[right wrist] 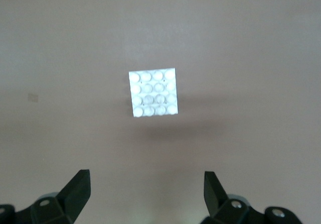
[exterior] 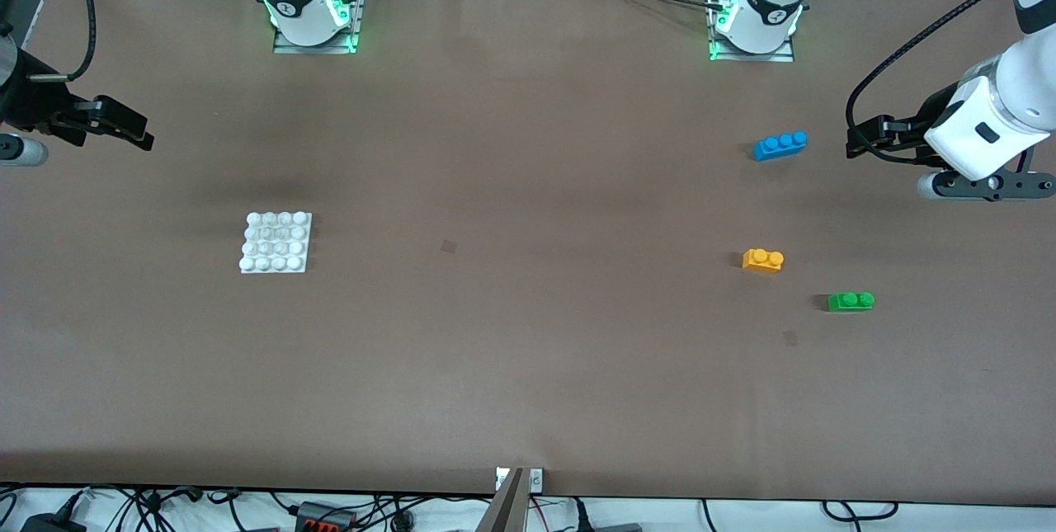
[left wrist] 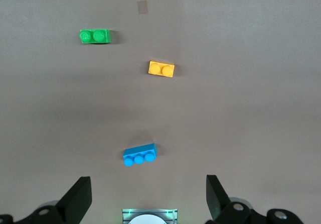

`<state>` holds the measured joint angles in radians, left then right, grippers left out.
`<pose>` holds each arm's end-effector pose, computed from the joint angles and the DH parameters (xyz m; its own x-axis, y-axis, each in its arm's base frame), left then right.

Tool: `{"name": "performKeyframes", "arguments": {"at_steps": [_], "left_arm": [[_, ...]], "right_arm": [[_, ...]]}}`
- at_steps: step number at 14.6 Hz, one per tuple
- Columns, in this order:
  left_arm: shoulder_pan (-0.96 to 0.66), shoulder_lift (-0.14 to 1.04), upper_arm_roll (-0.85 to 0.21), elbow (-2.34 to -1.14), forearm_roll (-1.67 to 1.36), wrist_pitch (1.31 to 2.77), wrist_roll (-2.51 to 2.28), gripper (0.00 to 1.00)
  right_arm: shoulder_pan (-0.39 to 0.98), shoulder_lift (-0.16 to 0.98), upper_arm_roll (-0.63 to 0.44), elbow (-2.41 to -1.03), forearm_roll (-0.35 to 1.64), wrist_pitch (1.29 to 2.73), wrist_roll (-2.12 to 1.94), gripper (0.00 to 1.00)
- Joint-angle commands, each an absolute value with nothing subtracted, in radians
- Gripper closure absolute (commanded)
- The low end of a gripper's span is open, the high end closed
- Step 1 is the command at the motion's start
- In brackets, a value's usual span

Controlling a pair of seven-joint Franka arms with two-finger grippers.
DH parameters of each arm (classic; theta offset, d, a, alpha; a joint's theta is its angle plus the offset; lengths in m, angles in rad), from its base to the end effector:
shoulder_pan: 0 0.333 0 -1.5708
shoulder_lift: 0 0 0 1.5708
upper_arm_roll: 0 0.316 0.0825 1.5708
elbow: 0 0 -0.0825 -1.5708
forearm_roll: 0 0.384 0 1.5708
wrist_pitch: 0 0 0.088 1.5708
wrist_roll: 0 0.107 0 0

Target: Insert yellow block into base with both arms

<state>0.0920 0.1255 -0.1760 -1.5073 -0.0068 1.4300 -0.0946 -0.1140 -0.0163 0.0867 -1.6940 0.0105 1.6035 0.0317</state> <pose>0.5724 -0.0429 0.5733 0.9795 0.0083 -0.2013 0.0105 -0.9999 0.0097 0.5476 -0.0135 0.5781 0.9955 -0.0593 -0.0744 -0.0600 -0.9982 -0.0067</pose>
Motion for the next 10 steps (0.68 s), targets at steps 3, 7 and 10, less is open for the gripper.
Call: {"name": "performKeyframes", "arguments": {"at_steps": [3,7,10], "left_arm": [[0.097,0.115,-0.173,-1.511,-0.018,1.419,-0.074,0.0],[0.097,0.115,-0.173,-1.511,-0.018,1.419,-0.074,0.0],[0.097,0.115,-0.172,-1.511,-0.018,1.419,-0.074,0.0]], "right_arm": [[-0.121,0.008,0.097,-1.689,0.006,1.575,0.018,0.0],[-0.123,0.038,0.097,-1.69,0.006,1.575,0.018,0.0],[-0.123,0.064,0.098,-1.706,0.005,1.574,0.02,0.0]]}}
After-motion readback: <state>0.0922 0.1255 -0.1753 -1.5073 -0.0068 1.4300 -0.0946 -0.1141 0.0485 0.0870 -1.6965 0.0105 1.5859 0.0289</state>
